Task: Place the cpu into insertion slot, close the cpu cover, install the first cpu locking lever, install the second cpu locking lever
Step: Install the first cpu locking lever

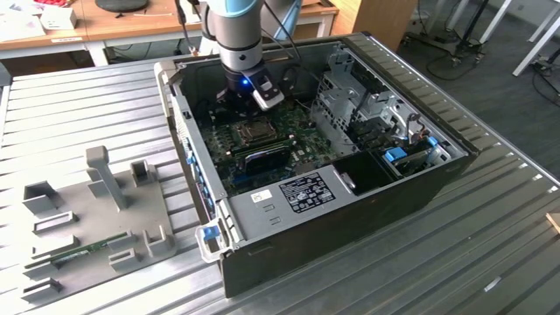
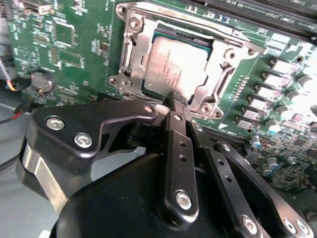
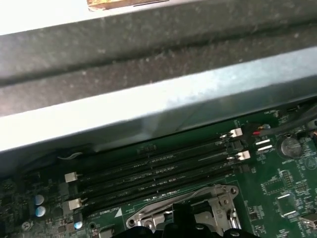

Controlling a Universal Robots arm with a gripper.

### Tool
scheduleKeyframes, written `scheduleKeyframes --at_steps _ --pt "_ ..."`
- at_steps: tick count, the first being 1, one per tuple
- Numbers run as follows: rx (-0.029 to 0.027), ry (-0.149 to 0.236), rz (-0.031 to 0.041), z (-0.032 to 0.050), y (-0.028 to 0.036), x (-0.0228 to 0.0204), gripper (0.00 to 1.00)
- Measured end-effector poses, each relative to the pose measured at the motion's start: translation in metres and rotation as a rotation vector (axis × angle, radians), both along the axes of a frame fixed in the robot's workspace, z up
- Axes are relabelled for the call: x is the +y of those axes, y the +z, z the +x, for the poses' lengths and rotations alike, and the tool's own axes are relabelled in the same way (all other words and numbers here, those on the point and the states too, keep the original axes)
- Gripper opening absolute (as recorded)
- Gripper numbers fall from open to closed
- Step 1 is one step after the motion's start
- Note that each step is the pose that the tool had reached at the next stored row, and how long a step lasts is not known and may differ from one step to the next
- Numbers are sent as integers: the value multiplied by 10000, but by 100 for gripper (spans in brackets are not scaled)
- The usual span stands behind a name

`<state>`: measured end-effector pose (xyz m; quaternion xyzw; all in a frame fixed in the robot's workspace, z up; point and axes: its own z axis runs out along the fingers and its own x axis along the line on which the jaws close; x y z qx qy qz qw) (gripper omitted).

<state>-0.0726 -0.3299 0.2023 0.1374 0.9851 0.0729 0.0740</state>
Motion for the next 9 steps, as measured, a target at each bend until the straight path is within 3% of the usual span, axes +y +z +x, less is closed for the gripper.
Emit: scheduleKeyframes --at_steps 2,3,9 --pt "218 1 -15 19 0 0 11" --pt "291 2 -13 28 0 0 11" --pt "318 43 -15 30 2 0 11"
